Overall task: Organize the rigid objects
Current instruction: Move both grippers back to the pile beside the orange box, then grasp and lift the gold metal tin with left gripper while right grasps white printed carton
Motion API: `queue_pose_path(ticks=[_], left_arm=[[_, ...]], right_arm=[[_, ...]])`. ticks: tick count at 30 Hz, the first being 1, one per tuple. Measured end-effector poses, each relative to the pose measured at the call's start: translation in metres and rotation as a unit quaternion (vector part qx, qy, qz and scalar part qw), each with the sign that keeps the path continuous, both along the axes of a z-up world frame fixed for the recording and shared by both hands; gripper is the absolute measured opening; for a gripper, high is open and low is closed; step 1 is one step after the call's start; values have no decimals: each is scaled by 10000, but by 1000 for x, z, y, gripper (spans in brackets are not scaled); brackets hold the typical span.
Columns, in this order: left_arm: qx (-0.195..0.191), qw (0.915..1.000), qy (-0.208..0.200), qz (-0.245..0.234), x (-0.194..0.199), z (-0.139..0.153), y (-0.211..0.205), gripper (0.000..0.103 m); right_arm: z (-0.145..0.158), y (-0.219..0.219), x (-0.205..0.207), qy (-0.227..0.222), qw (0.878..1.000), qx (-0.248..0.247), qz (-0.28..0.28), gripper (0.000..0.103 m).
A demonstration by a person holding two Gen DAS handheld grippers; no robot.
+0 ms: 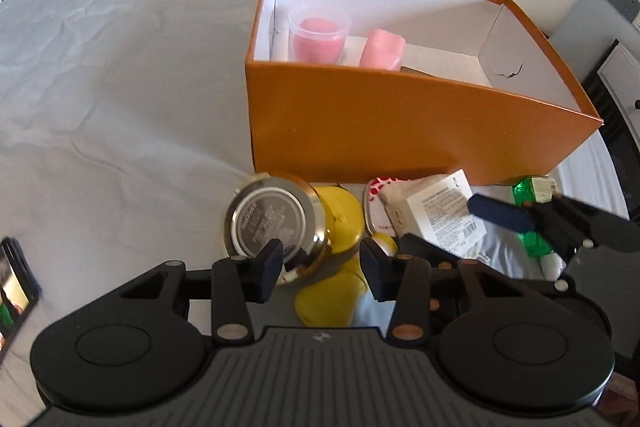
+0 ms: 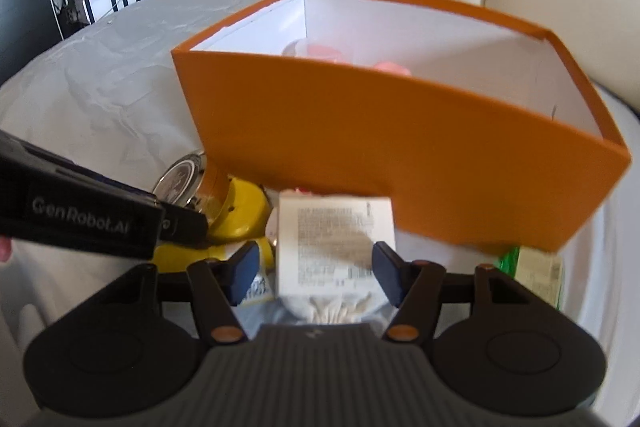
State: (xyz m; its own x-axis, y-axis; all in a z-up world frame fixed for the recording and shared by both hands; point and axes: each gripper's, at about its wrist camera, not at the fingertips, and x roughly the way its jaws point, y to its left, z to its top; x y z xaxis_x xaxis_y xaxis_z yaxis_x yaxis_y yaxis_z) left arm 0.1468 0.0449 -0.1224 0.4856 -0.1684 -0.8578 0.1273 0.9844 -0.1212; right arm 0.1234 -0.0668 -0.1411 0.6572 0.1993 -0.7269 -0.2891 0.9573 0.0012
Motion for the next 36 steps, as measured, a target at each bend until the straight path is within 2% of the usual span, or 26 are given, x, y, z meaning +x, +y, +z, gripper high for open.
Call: queue_pose_path(ticks=[4, 6, 11, 17, 21, 22, 24, 28, 31, 34, 36], left_arm=[[-96, 9999, 41, 103, 5, -1, 8, 52], [-200, 9996, 70, 161, 6, -2, 11, 52], [-309, 9992, 139, 200, 8, -6, 15, 53], [-458, 9986, 189, 169, 10, -9, 16, 54], [-384, 9989, 198, 157, 10, -9, 14, 58], [-339, 9991, 192, 190, 10, -9, 14, 60], [-155, 9995, 158, 239, 10, -9, 11, 71], [482, 9987, 70, 131, 14, -13, -6, 75], [720, 9973, 131, 72, 19, -21, -14, 75], [1029, 9946, 93, -13, 21, -28, -21, 80], [1149, 9933, 52, -63, 21, -31, -24, 87]], right_arm=[[-3, 5, 10, -108, 9996, -268, -50, 63], [-5, 4, 14, -74, 9995, -304, -91, 70], [-18, -6, 23, 401, 9988, -14, -287, 71], [-20, -9, 20, 407, 9986, 119, -322, 71], [-17, -12, 18, 522, 9980, 148, -335, 71], [-17, -15, 17, 560, 9977, 155, -336, 71], [-16, -19, 13, 638, 9971, 201, -362, 71], [-16, -25, 10, 706, 9963, 290, -395, 71], [-17, -27, 10, 736, 9959, 322, -406, 71], [-18, -28, 10, 752, 9957, 358, -411, 71], [-19, -29, 11, 757, 9956, 377, -405, 71]])
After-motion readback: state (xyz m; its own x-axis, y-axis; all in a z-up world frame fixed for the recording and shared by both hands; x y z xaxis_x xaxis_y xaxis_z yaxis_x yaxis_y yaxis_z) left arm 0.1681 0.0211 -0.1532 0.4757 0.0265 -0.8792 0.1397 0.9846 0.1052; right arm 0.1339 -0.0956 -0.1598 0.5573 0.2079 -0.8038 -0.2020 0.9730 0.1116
